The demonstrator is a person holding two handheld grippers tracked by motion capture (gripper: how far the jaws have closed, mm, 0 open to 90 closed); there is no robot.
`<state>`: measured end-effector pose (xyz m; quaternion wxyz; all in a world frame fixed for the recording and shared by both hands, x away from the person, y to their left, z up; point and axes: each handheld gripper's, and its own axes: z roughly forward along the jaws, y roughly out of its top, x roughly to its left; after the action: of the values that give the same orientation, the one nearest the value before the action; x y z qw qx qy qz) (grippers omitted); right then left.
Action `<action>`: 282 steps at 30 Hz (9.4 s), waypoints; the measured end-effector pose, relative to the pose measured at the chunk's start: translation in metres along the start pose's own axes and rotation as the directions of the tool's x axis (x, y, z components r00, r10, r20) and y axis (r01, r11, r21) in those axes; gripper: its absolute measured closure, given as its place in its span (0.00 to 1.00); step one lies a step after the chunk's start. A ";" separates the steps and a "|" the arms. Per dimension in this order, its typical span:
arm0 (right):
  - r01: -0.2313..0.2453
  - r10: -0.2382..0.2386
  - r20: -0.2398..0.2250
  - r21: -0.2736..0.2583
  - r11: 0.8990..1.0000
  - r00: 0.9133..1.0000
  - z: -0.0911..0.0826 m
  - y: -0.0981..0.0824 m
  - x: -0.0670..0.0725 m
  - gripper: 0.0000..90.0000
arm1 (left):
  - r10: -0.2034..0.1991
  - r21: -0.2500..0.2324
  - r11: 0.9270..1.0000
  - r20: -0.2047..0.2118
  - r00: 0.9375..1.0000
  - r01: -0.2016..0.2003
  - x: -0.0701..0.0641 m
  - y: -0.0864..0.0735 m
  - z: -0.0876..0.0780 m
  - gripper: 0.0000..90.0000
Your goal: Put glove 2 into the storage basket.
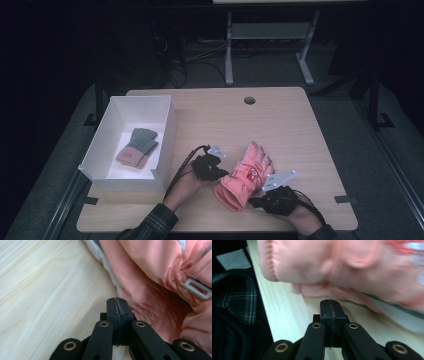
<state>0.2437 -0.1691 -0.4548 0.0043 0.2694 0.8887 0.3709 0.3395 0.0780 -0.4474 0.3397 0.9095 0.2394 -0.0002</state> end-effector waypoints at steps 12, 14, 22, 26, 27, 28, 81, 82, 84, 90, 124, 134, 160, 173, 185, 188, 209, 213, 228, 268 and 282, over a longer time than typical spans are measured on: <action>-0.064 0.085 0.087 -0.216 0.974 0.993 -0.054 0.008 -0.029 1.00 | -0.064 -0.010 0.998 -0.024 0.998 0.064 0.010 -0.005 -0.030 0.99; -0.064 0.086 0.097 -0.217 0.974 0.991 -0.052 0.014 -0.033 1.00 | -0.082 -0.020 0.996 -0.024 0.996 0.082 0.010 -0.006 -0.030 0.99; -0.055 0.074 0.116 -0.163 0.985 0.990 -0.027 0.021 -0.042 1.00 | -0.082 -0.015 0.997 -0.022 0.996 0.082 0.012 -0.006 -0.031 0.99; -0.056 0.072 0.125 -0.125 0.991 0.990 -0.014 0.021 -0.043 1.00 | -0.089 -0.017 0.996 -0.024 0.996 0.089 0.012 -0.007 -0.031 0.99; -0.061 0.076 0.124 -0.120 0.991 0.989 -0.013 0.021 -0.043 1.00 | -0.087 -0.018 0.996 -0.025 0.996 0.087 0.012 -0.007 -0.031 0.99; -0.052 0.067 0.132 -0.111 0.992 0.989 -0.009 0.021 -0.043 1.00 | -0.085 -0.018 0.996 -0.027 0.996 0.085 0.013 -0.007 -0.031 0.99; -0.069 0.074 0.167 -0.037 0.997 0.983 0.012 0.027 -0.041 1.00 | -0.176 0.056 0.984 0.179 0.968 0.169 0.007 0.033 0.036 0.14; -0.069 0.075 0.166 -0.037 0.997 0.983 0.012 0.027 -0.041 1.00 | -0.182 0.056 0.983 0.185 0.966 0.174 0.007 0.032 0.037 0.14; -0.069 0.074 0.168 -0.037 0.997 0.983 0.012 0.027 -0.041 1.00 | -0.190 0.051 0.982 0.200 0.961 0.184 0.008 0.031 0.038 0.14; -0.069 0.074 0.166 -0.037 0.997 0.983 0.012 0.027 -0.041 1.00 | -0.194 0.041 0.981 0.221 0.956 0.190 0.008 0.030 0.039 0.14; -0.097 0.126 0.163 -0.178 0.979 0.979 -0.045 0.009 -0.040 0.57 | -0.231 -0.004 0.968 0.362 0.903 0.249 0.016 0.029 0.022 0.65; -0.173 0.228 0.230 -0.237 0.956 0.946 -0.058 -0.018 -0.052 0.16 | -0.235 -0.055 0.962 0.335 0.912 0.268 0.016 0.038 -0.012 0.65; -0.168 0.227 0.306 -0.207 0.964 0.925 -0.042 -0.038 -0.055 0.12 | -0.265 -0.130 0.950 0.142 0.954 0.284 0.031 0.058 -0.149 0.65; -0.176 0.228 0.289 -0.193 0.965 0.930 -0.040 -0.037 -0.056 0.13 | -0.328 -0.206 0.921 0.052 0.943 0.332 0.056 0.036 -0.216 0.64; -0.181 0.233 0.295 -0.193 0.964 0.927 -0.040 -0.039 -0.057 0.13 | -0.419 -0.288 0.875 -0.042 0.907 0.391 0.085 -0.006 -0.268 0.64; -0.192 0.242 0.297 -0.186 0.963 0.924 -0.038 -0.039 -0.057 0.13 | -0.446 -0.300 0.862 -0.062 0.893 0.409 0.092 -0.019 -0.274 0.64; -0.196 0.246 0.304 -0.187 0.963 0.920 -0.038 -0.041 -0.058 0.14 | -0.567 -0.193 0.821 -0.160 0.808 0.538 0.145 -0.070 -0.217 0.64; -0.188 0.235 0.303 -0.178 0.966 0.923 -0.037 -0.040 -0.058 0.14 | -0.567 -0.161 0.822 -0.153 0.809 0.546 0.150 -0.075 -0.199 0.63; -0.187 0.233 0.304 -0.173 0.967 0.924 -0.037 -0.041 -0.057 0.14 | -0.583 -0.108 0.813 -0.132 0.802 0.573 0.162 -0.092 -0.162 0.58; -0.197 0.241 0.302 -0.169 0.966 0.922 -0.037 -0.042 -0.058 0.14 | -0.349 -0.250 0.923 -0.228 0.909 0.292 0.101 -0.003 -0.229 0.15; -0.178 0.221 0.305 -0.165 0.970 0.926 -0.037 -0.043 -0.061 0.14 | -0.233 -0.240 0.952 -0.168 0.958 0.190 0.059 0.043 -0.186 0.15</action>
<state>0.2676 -0.2481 -0.4679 0.1292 0.4143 0.8170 0.3797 0.3804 0.1903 -0.2873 0.4116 0.8307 0.3665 0.0789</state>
